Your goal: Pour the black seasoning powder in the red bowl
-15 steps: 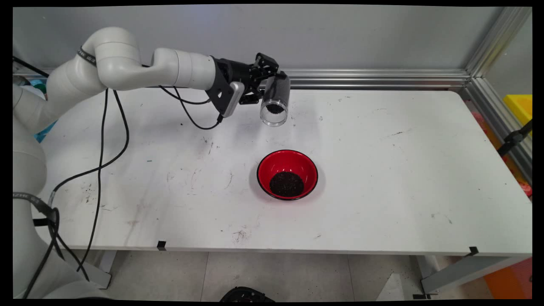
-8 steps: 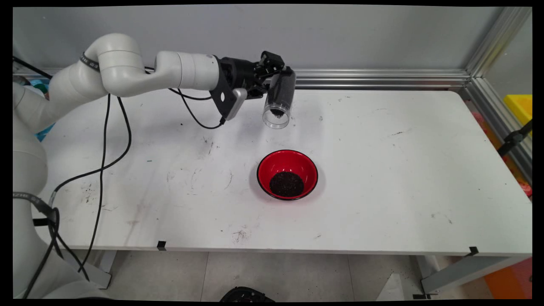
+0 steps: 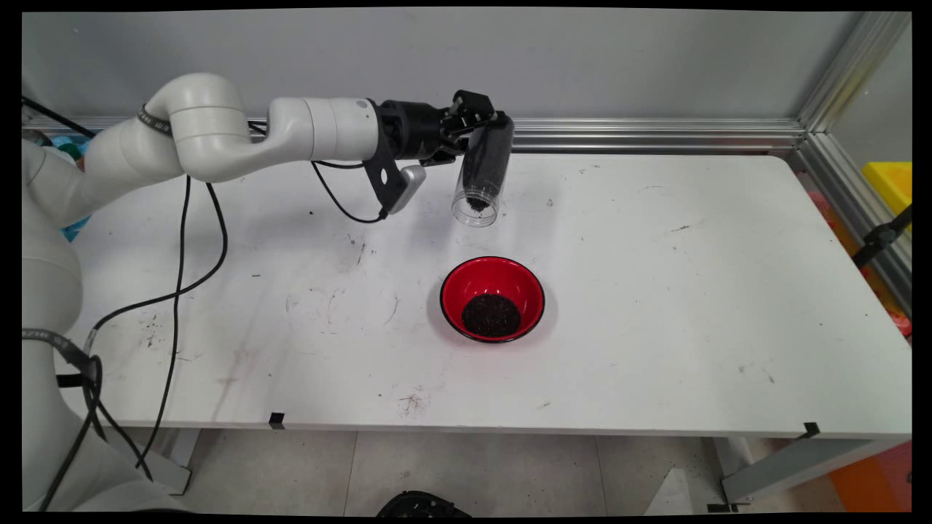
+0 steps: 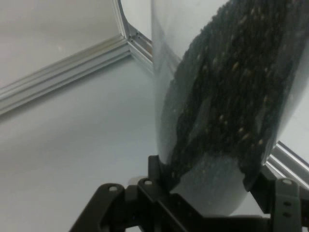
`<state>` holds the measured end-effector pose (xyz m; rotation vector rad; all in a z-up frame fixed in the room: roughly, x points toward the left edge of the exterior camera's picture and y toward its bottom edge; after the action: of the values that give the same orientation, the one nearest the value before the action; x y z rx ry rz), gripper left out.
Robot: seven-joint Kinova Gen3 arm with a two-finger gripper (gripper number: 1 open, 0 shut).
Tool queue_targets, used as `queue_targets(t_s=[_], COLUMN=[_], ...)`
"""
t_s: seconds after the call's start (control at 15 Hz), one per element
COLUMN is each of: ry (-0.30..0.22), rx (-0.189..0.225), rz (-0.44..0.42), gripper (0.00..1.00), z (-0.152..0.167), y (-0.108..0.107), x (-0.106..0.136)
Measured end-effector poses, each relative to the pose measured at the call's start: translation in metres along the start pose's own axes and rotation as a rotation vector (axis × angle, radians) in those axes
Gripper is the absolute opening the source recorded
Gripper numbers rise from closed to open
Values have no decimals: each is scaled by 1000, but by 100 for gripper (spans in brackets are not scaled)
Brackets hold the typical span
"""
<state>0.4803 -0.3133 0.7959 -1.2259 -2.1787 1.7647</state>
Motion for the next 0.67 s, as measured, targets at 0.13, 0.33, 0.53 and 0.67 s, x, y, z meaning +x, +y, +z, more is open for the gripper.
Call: queue_targets(t_s=[0.13, 0.33, 0.53, 0.67], ry=[-11, -19, -23, -23], rx=[10, 22, 33, 40], rz=[25, 52, 75, 87], gripper=[0, 0, 0, 0], z=[-1, -2, -3, -3], y=[0, 0, -1, -1], x=[3, 8, 13, 16])
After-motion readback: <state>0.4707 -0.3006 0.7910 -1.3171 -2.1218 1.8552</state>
